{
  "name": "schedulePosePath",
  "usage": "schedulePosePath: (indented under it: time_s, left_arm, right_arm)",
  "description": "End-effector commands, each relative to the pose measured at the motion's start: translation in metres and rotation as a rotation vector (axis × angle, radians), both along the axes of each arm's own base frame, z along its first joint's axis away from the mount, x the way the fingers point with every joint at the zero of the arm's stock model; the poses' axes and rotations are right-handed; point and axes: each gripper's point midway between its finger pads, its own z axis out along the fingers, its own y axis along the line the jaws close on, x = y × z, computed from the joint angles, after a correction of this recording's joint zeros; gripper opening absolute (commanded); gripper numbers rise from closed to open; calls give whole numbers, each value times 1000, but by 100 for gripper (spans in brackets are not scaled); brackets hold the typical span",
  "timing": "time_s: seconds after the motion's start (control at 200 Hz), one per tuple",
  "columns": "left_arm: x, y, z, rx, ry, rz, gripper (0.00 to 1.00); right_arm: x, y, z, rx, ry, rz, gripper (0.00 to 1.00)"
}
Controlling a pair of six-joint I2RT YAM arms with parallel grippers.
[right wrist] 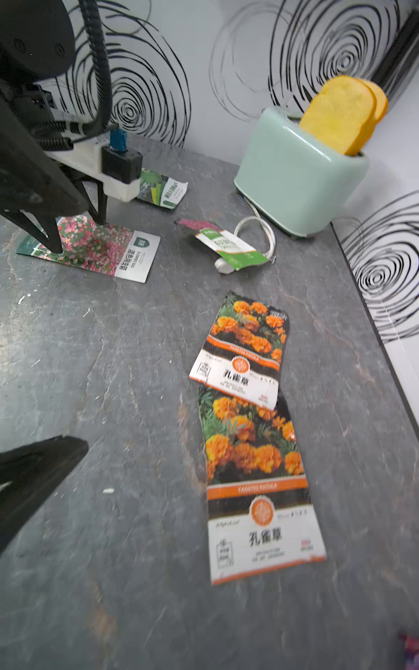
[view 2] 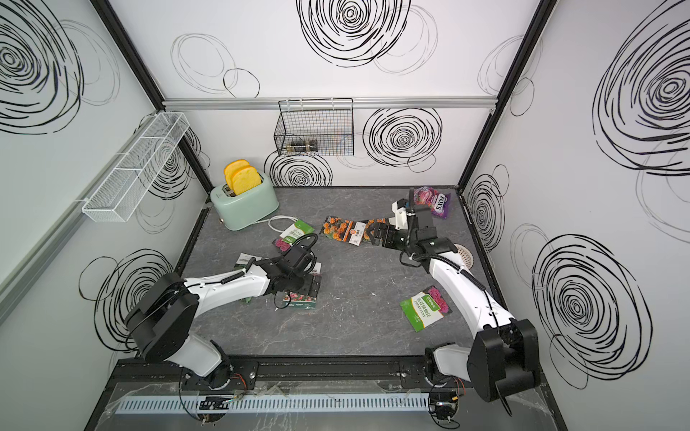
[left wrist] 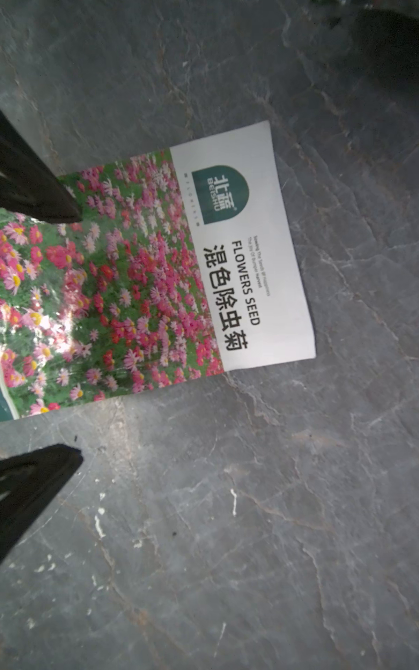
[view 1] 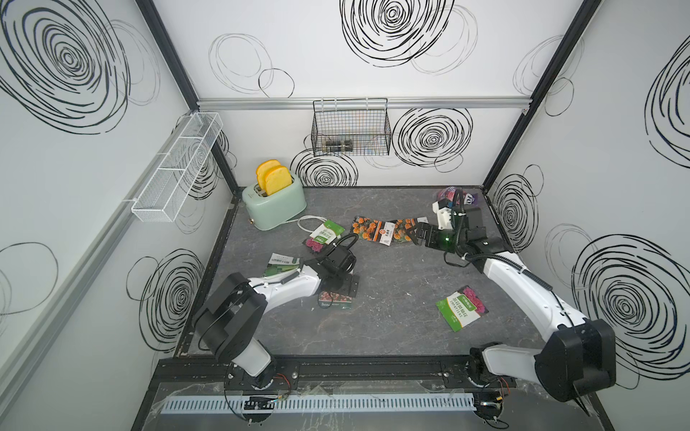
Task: Arrange the seed packets in a row
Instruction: Move the seed packet to the center of the board.
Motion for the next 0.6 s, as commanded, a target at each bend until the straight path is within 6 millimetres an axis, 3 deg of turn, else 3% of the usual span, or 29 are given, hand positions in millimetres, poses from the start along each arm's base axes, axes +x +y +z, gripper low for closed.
schedulePosePath:
  time_s: [0.0,0.315,0.595]
  left_arm:
    - [-3,1,-11,32,9,-19,100]
    - [-9,18,-35,73,66,8,100]
    - [-11,40,-41,57,102,63,100]
  right_arm:
    - [-13,-17,-15,-33,65,-32,96]
    - [-11,-21,-7,-25,50,-38,96]
    - [-9,-19,-11,-16,65,-36,97]
